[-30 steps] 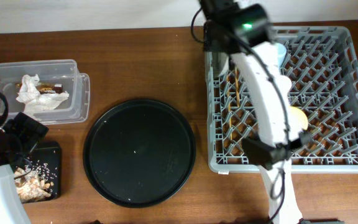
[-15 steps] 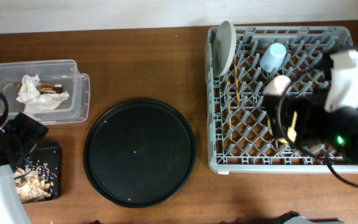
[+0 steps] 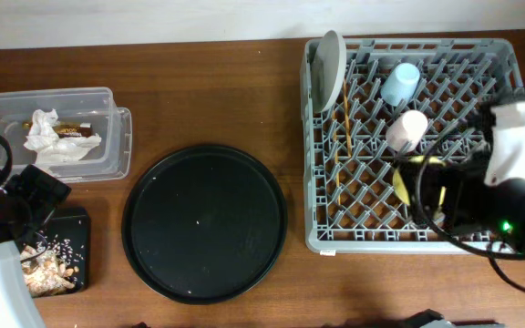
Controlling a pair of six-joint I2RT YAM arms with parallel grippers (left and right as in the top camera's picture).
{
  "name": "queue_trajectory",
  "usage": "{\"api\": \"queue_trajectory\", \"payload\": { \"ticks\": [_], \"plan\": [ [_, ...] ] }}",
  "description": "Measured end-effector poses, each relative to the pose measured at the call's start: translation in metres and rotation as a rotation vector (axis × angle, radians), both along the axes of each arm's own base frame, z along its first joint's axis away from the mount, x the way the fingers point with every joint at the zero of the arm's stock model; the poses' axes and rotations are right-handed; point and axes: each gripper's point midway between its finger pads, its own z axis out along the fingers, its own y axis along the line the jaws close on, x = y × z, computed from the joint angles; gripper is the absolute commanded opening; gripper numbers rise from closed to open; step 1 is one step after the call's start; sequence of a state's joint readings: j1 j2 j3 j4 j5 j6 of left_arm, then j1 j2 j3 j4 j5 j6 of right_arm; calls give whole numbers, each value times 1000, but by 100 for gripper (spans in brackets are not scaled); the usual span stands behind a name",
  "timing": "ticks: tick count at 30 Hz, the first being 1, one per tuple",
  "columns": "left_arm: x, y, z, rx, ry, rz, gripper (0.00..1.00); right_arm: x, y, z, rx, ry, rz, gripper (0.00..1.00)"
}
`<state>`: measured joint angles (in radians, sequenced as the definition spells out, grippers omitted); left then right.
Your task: Sort waste into correct bins and load items into the dishwasher rack
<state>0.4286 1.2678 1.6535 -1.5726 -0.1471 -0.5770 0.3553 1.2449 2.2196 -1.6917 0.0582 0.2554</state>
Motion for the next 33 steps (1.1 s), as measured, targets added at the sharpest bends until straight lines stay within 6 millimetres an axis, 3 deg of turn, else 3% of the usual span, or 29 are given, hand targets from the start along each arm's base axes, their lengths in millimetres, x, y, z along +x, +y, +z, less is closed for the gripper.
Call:
{"api": "queue_trajectory", "payload": {
  "ticks": [3,4,6,7,11,12,15,20,23,33],
  "plan": [
    [0,0,0,1,-3,0,99,-12,-24,-27,4,-1,-96,98],
    [0,0,0,0,-2,0,99,-10,-26,-29,31,-70,-111,98],
    [1,0,1,2,-4,0,99,-18,-31,-57,60,-132,-130,98],
    [0,0,1,1,-2,0,99,-15,-32,-61,84,-212,-134,98],
    [0,0,2,1,-6,1,99,-5,-41,-142,128,-338,-185,98],
    [0,1,2,3,-6,1,99,-1,-42,-173,132,-332,-193,98],
    [0,1,2,3,-7,2,99,18,-34,-211,173,-457,-146,98],
    [0,1,2,3,-6,2,99,29,-25,-235,212,-612,-85,98],
    [0,1,2,3,-6,2,99,35,-27,-227,214,-696,-93,98],
    [0,1,2,3,-6,2,99,47,-41,-252,190,-733,-172,98]
  ]
}}
